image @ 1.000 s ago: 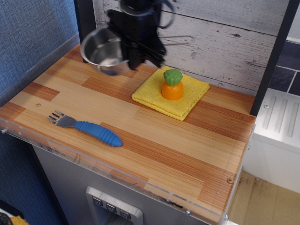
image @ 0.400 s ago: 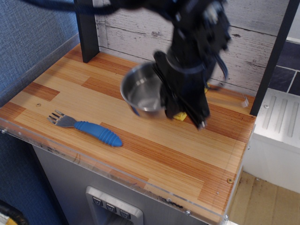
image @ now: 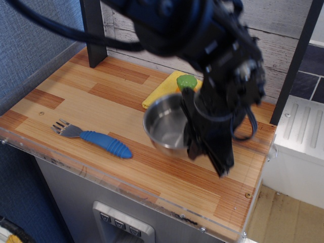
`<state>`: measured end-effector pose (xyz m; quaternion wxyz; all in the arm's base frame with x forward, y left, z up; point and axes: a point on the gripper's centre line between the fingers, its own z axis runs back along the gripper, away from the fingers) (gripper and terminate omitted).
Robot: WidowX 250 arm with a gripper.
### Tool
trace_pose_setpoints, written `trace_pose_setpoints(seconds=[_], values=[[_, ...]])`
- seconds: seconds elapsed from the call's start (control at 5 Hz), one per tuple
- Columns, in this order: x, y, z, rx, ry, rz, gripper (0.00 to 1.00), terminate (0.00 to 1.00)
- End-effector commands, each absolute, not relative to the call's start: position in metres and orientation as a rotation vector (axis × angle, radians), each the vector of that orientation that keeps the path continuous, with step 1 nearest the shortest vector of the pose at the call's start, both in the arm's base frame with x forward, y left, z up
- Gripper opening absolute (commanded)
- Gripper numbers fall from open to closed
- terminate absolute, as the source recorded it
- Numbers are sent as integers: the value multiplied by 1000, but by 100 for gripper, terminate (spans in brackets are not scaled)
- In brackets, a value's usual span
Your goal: Place the pot to the right of the blue fork
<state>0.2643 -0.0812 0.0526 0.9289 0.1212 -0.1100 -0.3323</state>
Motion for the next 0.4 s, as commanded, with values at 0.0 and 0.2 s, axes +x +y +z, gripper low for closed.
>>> trace_pose_setpoints(seconds=[0.0,0.2], values=[[265,-101,42,245,-222,-740,0,0],[265,-105,33,248,-200,-749,0,0]])
